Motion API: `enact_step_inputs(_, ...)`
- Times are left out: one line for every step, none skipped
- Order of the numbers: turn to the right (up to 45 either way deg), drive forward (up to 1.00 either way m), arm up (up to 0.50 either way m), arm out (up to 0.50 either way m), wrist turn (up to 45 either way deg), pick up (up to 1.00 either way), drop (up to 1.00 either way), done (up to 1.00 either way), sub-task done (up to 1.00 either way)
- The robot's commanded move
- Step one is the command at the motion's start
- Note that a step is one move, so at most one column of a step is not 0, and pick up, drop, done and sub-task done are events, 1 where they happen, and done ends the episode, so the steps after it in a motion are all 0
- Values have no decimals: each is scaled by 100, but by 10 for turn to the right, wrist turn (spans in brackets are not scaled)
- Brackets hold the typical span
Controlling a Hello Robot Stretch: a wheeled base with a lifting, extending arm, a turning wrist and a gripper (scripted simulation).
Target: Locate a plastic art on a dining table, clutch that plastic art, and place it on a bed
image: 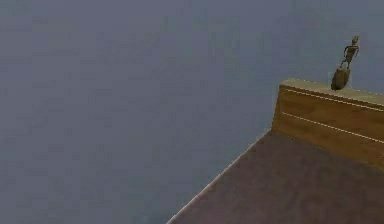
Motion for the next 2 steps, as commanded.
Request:
enact_step_inputs(360, 0, 0, 0, 0, 0, 0, 0, 0)
enact_step_inputs(0, 5, 0, 0, 0, 0, 0, 0, 0)
